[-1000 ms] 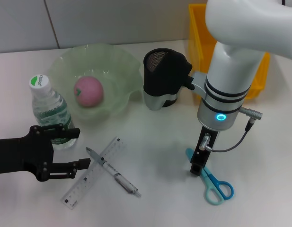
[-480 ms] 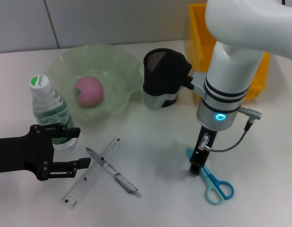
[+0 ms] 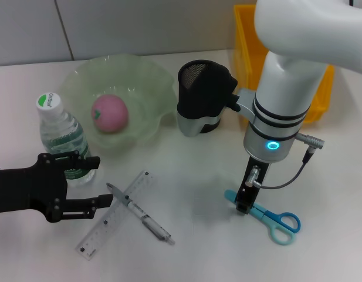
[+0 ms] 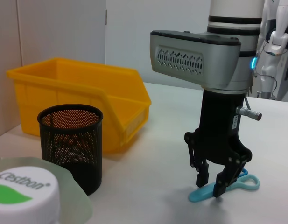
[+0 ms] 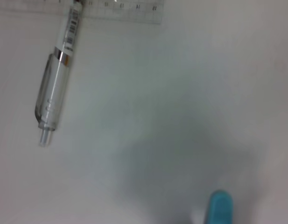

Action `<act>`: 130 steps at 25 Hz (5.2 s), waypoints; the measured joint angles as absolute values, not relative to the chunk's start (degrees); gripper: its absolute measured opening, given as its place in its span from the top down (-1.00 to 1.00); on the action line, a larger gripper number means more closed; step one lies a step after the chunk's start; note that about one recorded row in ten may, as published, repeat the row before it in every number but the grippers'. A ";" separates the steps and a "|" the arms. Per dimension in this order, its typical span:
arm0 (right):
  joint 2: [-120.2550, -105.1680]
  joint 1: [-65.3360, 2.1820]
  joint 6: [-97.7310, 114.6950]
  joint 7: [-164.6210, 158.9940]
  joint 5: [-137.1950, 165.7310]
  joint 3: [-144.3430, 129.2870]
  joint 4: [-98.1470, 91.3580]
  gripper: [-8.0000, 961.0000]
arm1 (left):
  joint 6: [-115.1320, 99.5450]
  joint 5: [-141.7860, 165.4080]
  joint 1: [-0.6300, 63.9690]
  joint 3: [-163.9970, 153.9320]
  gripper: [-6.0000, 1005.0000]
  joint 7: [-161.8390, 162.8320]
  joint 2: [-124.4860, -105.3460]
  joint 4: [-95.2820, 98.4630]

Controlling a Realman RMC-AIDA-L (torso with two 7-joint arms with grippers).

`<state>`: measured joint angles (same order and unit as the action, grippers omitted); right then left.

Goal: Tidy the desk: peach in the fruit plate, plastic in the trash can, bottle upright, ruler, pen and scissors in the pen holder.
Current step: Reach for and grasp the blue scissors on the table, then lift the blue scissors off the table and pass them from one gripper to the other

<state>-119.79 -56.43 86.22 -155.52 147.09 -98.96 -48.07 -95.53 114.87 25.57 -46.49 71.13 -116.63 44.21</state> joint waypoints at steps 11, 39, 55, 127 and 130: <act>-119.79 -56.45 86.42 -155.40 146.94 -98.87 -48.07 0.39 | -95.53 114.87 25.66 -46.49 -0.55 71.17 -116.63 44.20; -119.79 -56.07 85.88 -155.25 147.04 -100.02 -47.95 0.42 | -95.48 114.87 25.66 -46.49 -0.55 71.19 -116.63 44.26; -119.85 -55.90 85.81 -155.25 146.30 -99.85 -48.55 0.58 | -95.44 114.87 25.57 -46.49 -0.54 71.19 -116.63 44.43; -118.87 -33.19 84.66 -122.39 104.53 -55.56 -50.47 0.58 | -98.42 92.10 22.78 -43.99 -0.53 52.24 -118.91 25.26; -118.88 -32.28 84.32 -118.86 99.94 -54.97 -47.10 0.58 | -98.08 89.82 23.55 -43.96 -0.53 45.29 -119.04 20.92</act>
